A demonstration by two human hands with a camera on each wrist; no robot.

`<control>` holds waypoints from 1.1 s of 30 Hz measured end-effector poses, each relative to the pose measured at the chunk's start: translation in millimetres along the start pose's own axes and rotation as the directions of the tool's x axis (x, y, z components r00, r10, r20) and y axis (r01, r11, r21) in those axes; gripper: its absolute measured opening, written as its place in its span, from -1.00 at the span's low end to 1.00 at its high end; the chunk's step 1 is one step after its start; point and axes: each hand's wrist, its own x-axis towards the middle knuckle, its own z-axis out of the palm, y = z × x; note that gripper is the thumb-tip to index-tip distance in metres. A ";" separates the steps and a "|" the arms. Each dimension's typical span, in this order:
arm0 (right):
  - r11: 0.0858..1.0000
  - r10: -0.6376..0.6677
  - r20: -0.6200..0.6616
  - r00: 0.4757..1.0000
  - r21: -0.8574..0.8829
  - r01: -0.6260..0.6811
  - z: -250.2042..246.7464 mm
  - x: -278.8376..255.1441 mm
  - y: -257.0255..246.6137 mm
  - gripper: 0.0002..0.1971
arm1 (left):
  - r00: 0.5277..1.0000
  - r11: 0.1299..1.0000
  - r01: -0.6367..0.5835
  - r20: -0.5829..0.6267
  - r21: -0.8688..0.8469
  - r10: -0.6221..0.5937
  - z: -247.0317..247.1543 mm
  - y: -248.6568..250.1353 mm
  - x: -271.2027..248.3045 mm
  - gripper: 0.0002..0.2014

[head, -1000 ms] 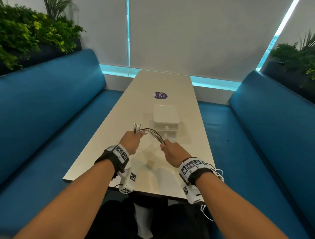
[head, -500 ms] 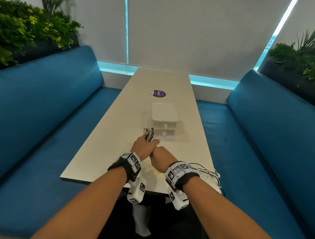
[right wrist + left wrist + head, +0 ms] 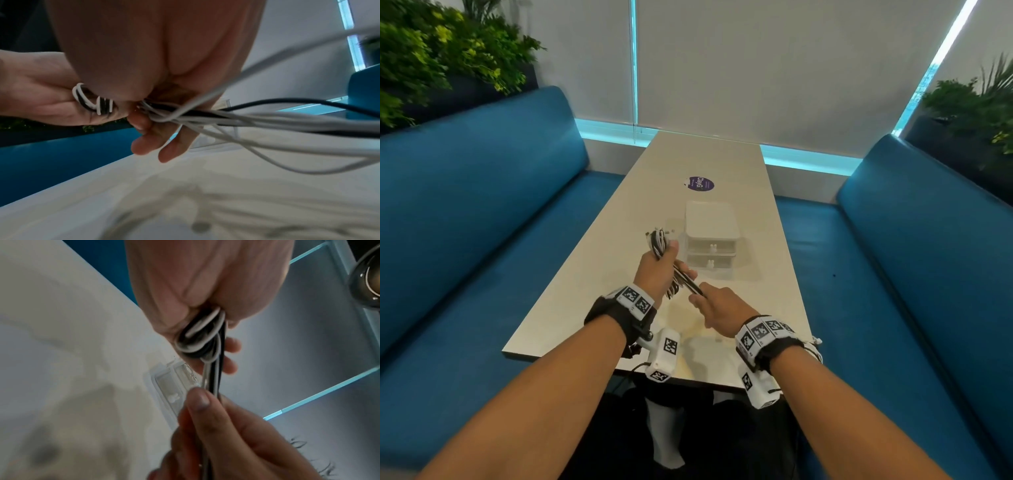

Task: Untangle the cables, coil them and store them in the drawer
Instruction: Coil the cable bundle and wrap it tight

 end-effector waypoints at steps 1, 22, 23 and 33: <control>1.000 -0.002 0.020 1.000 -0.008 0.002 -1.1 -0.2 0.0 -0.64 | 0.999 1.000 0.006 -0.054 -0.025 -0.008 2.6 1.9 -2.0 -0.61; 0.970 0.001 0.124 0.992 -0.242 0.029 6.3 -13.9 19.5 -0.61 | 0.987 0.545 -0.161 0.147 0.823 0.069 -25.7 -9.0 1.5 -0.59; 0.961 0.007 0.129 0.992 -0.277 0.029 6.3 -13.7 20.0 -0.60 | 0.986 0.530 -0.160 0.159 0.832 0.047 -28.0 -11.1 -1.3 -0.59; 0.894 0.055 0.121 0.991 -0.448 0.005 -10.6 -0.5 12.9 -0.52 | 0.885 0.368 -0.392 0.455 0.843 -0.098 -23.3 -32.6 -23.4 -0.62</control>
